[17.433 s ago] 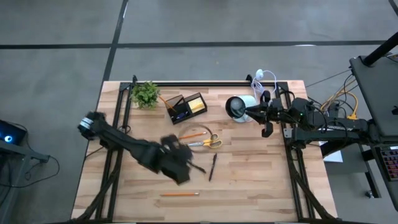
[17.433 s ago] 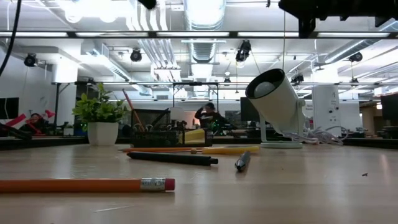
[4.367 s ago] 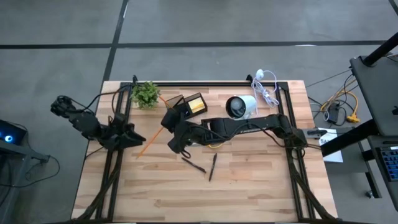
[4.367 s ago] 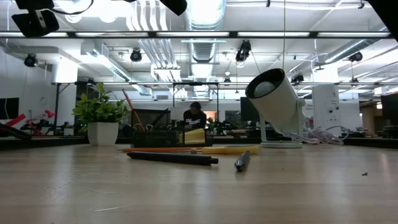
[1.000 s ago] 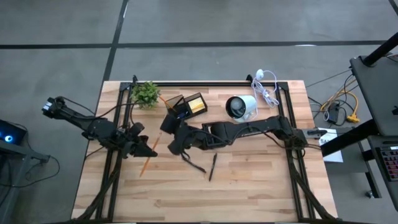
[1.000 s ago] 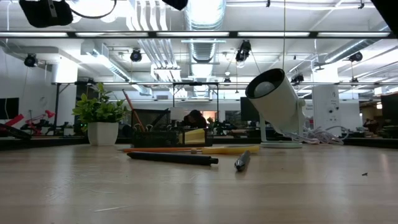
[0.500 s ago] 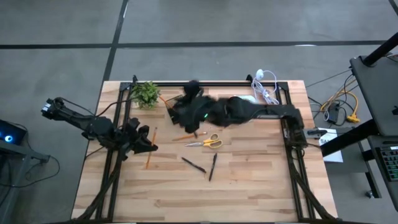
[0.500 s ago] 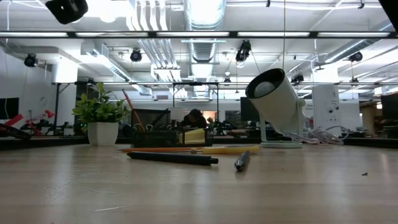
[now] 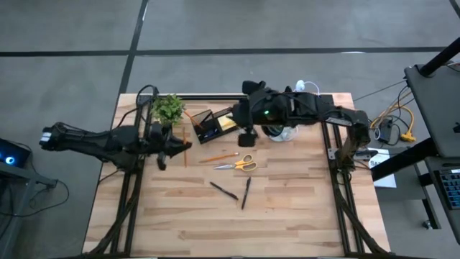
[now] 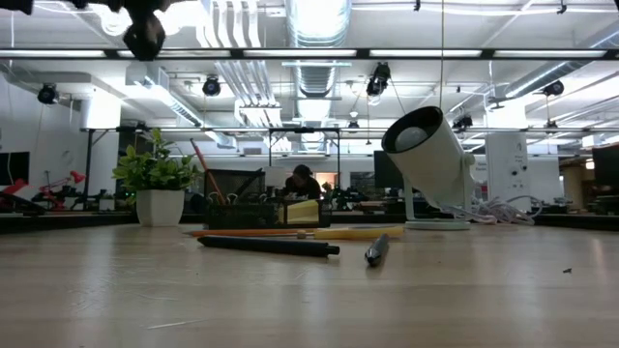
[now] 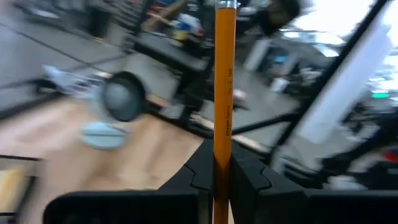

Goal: Pick and place office supplies into organizer
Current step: Put the bottom yellow pencil into the black desk organizer

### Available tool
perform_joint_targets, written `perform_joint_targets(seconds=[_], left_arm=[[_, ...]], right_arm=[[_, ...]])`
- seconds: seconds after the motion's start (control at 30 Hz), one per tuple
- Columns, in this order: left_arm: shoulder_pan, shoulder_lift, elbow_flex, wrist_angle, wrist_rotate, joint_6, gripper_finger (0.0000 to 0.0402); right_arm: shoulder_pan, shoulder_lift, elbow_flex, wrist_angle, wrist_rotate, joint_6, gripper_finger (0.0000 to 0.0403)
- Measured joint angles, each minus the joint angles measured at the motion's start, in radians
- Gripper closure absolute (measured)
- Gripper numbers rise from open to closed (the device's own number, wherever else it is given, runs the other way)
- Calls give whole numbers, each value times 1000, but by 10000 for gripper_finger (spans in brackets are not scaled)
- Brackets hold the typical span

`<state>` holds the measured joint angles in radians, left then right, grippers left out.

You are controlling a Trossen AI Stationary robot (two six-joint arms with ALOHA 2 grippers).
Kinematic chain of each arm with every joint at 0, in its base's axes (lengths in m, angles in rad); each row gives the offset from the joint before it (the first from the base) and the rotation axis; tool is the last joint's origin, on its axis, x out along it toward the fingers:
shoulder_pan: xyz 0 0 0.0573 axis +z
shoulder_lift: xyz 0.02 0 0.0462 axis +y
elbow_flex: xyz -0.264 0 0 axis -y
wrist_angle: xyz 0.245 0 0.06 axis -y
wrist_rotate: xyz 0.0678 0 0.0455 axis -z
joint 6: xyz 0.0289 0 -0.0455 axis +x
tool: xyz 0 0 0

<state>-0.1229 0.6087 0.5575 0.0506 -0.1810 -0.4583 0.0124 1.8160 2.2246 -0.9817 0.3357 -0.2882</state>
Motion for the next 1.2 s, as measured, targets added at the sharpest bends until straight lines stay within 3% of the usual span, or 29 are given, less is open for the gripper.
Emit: perform_joint_targets(seconds=[0.1,0.17,0.33,0.57,0.7,0.8,1.0,1.1,1.2], left_arm=[[79,48,0,35,-15,62,395],[127,86,0,104,-21,99,395],[231,201,0,295,-28,224,395],[339,374,5,413,-43,324,395],[380,437,5,484,-125,399,395],[413,473,5,522,-156,452,395],[468,542,5,518,-188,466,395],[490,581,5,548,-263,466,395],[519,622,5,589,-272,472,395]], right_arm=[[-40,-38,-32,-2,-187,-4,337],[-69,-67,-67,-7,-254,5,337],[-123,-194,-247,59,-273,-7,337],[-190,-415,-667,462,-397,44,337],[-206,-503,-875,682,-413,107,337],[-220,-544,-1010,850,-484,177,337],[-237,-575,-1201,1096,-522,315,337],[-237,-578,-1250,1129,-520,346,337],[-235,-579,-1271,1132,-521,360,337]])
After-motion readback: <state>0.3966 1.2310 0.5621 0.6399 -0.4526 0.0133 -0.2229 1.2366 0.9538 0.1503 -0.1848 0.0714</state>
